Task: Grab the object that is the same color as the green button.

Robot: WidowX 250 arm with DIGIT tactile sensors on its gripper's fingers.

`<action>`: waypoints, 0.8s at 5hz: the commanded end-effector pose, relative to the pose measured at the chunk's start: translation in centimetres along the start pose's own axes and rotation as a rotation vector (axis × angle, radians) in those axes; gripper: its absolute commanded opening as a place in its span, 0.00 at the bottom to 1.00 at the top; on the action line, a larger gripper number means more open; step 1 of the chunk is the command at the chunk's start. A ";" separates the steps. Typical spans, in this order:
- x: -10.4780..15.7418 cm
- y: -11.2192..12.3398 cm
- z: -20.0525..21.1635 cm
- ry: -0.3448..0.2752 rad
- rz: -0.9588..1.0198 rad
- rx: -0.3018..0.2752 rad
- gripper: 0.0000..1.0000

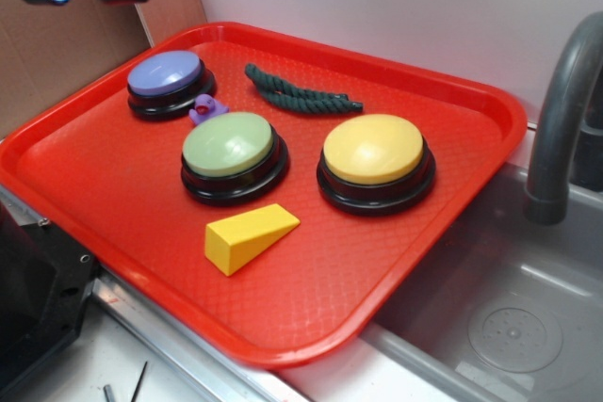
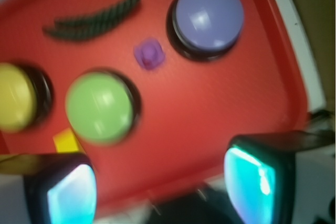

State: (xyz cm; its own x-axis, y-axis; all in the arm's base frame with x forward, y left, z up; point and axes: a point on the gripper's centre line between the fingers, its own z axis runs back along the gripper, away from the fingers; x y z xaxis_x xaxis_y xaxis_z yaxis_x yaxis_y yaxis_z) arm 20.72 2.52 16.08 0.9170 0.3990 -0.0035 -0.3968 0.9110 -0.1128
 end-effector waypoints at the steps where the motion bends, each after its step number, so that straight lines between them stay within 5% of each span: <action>1: 4.5 -0.9 1.0 -0.044 0.245 0.008 1.00; 3: 4.5 -0.9 1.0 -0.044 0.245 0.008 1.00; 4: 4.9 -1.2 -1.2 -0.227 0.450 -0.002 1.00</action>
State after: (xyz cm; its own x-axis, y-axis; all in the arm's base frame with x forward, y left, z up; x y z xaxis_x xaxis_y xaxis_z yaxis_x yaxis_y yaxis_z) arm 25.75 2.55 13.10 0.6297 0.7706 0.0987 -0.7632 0.6373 -0.1068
